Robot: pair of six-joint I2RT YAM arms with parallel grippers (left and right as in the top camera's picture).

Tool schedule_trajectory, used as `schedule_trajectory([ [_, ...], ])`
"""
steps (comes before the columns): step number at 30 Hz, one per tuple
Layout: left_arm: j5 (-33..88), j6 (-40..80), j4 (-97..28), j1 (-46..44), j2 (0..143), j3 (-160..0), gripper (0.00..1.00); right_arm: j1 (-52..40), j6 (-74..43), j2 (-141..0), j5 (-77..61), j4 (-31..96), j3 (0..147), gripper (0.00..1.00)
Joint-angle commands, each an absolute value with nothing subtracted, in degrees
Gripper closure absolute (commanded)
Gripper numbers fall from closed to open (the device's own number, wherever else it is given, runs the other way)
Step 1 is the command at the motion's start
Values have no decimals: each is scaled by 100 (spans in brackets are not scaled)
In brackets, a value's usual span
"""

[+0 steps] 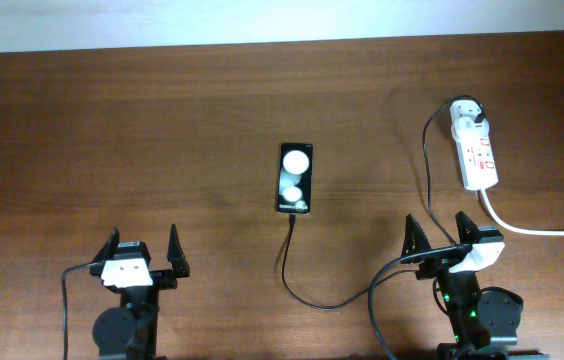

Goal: Plug charger to phone and switch on socket

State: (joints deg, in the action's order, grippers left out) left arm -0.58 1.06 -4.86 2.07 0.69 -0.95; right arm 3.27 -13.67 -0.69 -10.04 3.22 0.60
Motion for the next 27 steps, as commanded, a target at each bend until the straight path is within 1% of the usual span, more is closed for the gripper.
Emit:
schedule_trajectory([
  [1,5,34,-478,231,40,-54,1,263,-1376,-19,-1009,366,32,1],
  [4,5,34,-478,231,40,-54,1,263,-1376,-19,-1009,366,32,1],
  [6,5,34,-478,231,40,-54,1,252,-1302,-19,-742,392,32,1],
  [8,8,34,-478,231,40,-54,1,128,16,-19,-690,410,32,1],
  [10,5,34,-478,231,40,-54,1,108,847,-19,-687,412,32,1],
  [27,5,34,-478,231,40,-54,1,113,858,-19,-690,405,32,1],
])
